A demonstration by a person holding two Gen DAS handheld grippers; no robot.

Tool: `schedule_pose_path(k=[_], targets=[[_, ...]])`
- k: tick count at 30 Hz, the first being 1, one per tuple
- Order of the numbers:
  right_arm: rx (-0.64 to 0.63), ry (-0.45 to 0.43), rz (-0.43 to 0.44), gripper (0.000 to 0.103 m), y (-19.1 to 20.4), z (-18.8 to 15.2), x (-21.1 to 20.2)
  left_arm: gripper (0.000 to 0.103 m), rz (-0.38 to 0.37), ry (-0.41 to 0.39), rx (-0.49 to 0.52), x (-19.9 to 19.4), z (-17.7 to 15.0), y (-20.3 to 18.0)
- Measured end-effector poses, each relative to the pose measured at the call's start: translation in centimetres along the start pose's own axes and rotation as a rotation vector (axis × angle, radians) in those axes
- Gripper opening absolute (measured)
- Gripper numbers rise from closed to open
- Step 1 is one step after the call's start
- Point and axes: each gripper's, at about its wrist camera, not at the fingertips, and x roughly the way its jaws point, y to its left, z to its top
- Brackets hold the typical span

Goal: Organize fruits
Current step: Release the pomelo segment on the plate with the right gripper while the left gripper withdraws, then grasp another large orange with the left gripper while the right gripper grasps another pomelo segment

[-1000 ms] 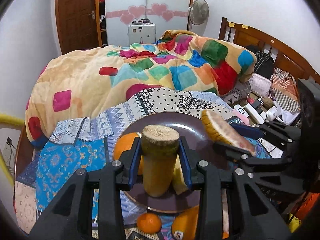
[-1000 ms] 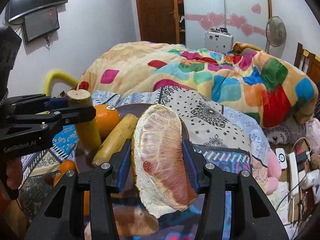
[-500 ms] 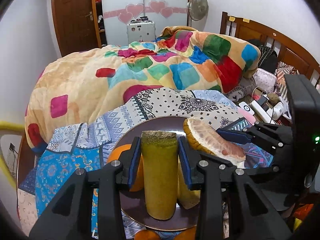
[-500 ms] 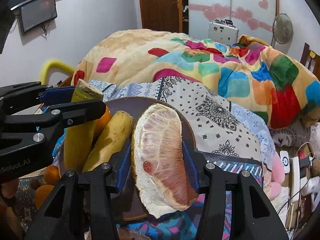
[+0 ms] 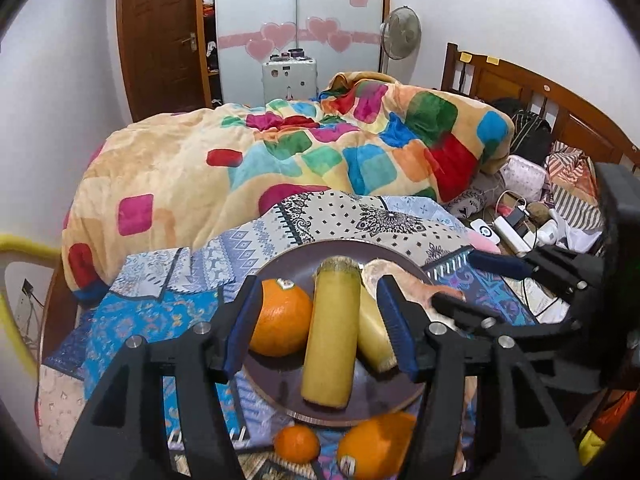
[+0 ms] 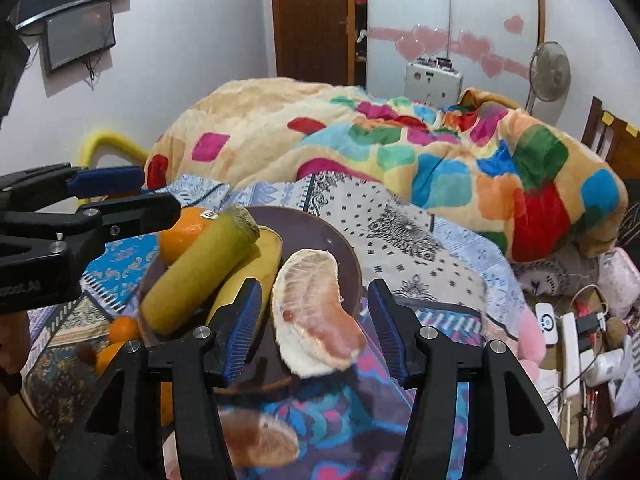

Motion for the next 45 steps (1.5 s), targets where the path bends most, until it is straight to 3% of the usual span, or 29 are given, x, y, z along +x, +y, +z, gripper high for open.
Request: schedule_pose_path(k=[8, 14, 18, 30, 45], targets=[[0.002, -0.035, 0.0, 0.053, 1.1, -1.9, -4.5, 0.064, 0.0, -0.011, 0.015, -4.1, -2.8, -0.4], [-0.004, -0.022, 0.01, 0.054, 2.4, -3.9, -5.6, 0.068, -0.001, -0.01, 0.028, -6.1, -5.4, -0.6], [-0.01, 0.0, 0.026, 0.061, 3.5, -5.4, -5.5, 0.068, 0.003, 0.007, 0.041, -6.6, -7.2, -0.3], [-0.002, 0.098, 0.043, 0.061, 5.2, -7.4, -1.9, 0.068, 0.009, 0.056, 0.049, -6.4, -11.0, 0.3], [-0.025, 0.133, -0.001, 0.061, 3.3, -8.3, -2.3, 0.068, -0.05, 0.088, 0.043, -4.7, -11.3, -1.4]])
